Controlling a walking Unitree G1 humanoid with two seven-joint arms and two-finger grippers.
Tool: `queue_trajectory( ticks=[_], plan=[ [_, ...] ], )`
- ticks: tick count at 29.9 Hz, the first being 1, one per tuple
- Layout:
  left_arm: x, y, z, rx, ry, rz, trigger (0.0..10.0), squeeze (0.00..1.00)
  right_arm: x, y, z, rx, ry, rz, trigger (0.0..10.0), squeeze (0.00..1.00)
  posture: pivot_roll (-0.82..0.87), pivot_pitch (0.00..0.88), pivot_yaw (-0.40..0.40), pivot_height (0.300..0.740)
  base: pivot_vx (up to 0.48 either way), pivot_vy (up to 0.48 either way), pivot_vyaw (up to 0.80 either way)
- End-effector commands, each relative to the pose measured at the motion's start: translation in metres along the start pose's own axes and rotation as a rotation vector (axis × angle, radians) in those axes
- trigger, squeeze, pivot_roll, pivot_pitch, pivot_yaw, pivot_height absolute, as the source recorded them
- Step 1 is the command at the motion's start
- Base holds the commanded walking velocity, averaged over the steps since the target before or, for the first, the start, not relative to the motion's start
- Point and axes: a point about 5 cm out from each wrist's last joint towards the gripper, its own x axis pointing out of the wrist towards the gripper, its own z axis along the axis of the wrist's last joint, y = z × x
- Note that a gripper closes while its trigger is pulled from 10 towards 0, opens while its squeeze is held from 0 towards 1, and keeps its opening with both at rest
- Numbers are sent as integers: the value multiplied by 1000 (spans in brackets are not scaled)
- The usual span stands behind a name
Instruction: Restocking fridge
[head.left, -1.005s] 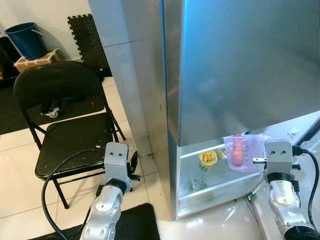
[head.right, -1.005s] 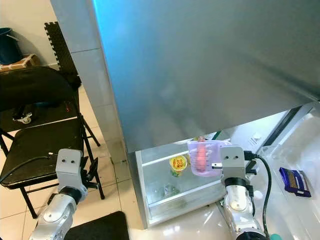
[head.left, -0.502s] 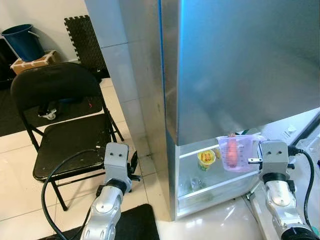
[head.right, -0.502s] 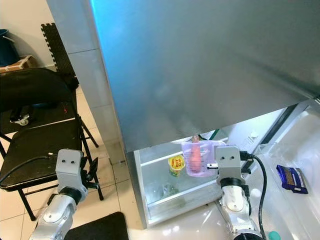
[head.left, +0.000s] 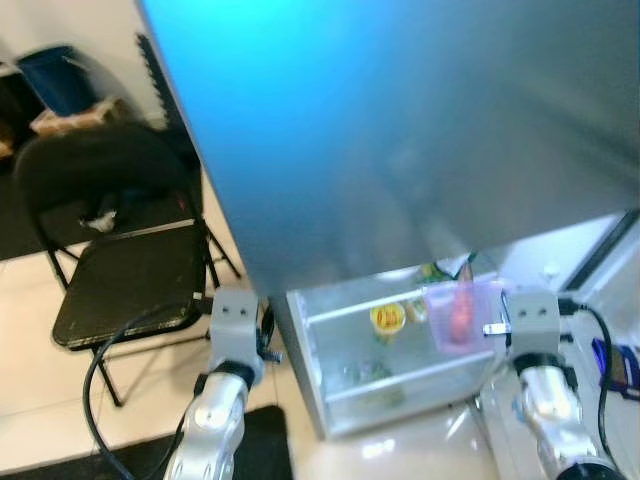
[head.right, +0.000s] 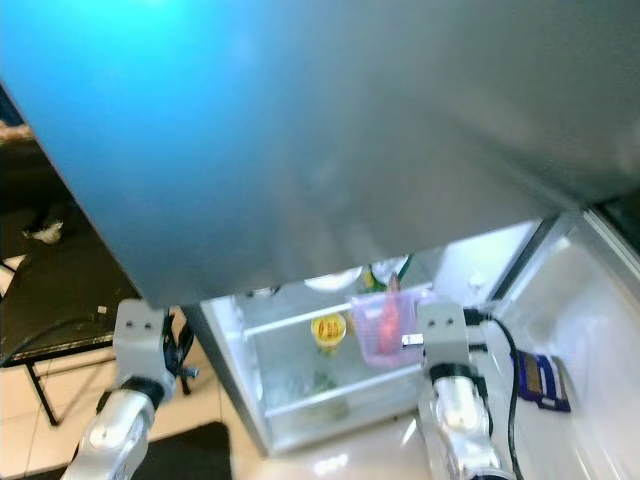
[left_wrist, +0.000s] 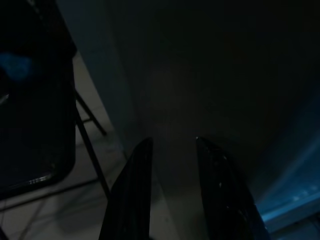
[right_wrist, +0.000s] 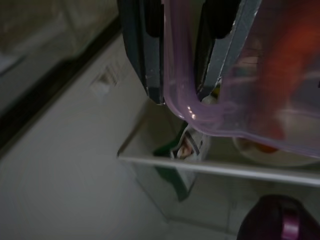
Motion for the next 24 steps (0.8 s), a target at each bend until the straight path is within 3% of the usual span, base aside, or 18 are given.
queue_trajectory(
  ticks=[1, 18, 21, 24],
  plan=[
    [-2, 1, -1, 4, 4, -2, 10000, 0, -5, -14, -9, 1, 41, -57, 10000, 0, -86, 144, 18, 740, 0, 0, 0],
    [-1, 1, -2, 10, 8, 16, 10000, 0, -5, -12, -8, 0, 34, -40, 10000, 0, -87, 142, 18, 740, 0, 0, 0],
    [-1, 2, -3, 10, 9, 20, 10000, 0, -4, -10, -3, -1, 9, -26, 10000, 0, -87, 143, 20, 740, 0, 0, 0],
    [0, 3, -2, 9, 5, 22, 10000, 0, 4, -8, 18, 14, -84, -52, 10000, 0, -83, 141, 23, 740, 0, 0, 0]
  ],
)
